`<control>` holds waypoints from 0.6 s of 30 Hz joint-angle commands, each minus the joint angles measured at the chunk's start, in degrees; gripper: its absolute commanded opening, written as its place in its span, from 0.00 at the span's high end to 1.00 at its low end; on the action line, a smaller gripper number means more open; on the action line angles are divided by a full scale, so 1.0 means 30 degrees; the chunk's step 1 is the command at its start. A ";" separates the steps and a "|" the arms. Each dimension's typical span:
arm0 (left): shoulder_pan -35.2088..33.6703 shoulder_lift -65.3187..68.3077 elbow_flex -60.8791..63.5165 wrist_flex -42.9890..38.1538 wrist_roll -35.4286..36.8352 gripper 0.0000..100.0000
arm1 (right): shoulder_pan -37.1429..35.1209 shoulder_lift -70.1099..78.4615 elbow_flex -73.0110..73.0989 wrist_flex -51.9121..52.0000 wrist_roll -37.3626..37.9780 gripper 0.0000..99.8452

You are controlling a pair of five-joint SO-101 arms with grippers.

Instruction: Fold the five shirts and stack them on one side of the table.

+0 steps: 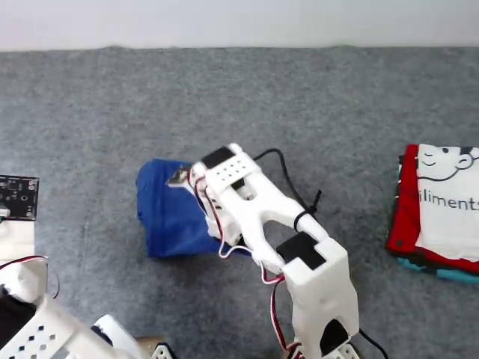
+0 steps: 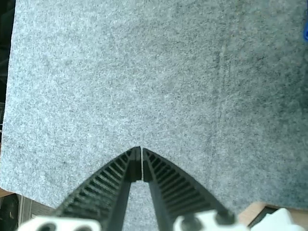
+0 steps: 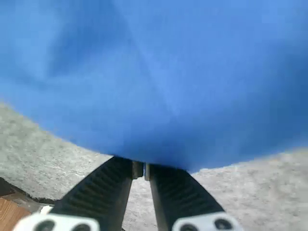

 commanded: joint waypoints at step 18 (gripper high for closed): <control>0.0000 -0.0088 -0.0044 -0.0498 -0.0029 0.98 | -0.2037 0.6784 -1.1165 0.1421 -0.0586 0.99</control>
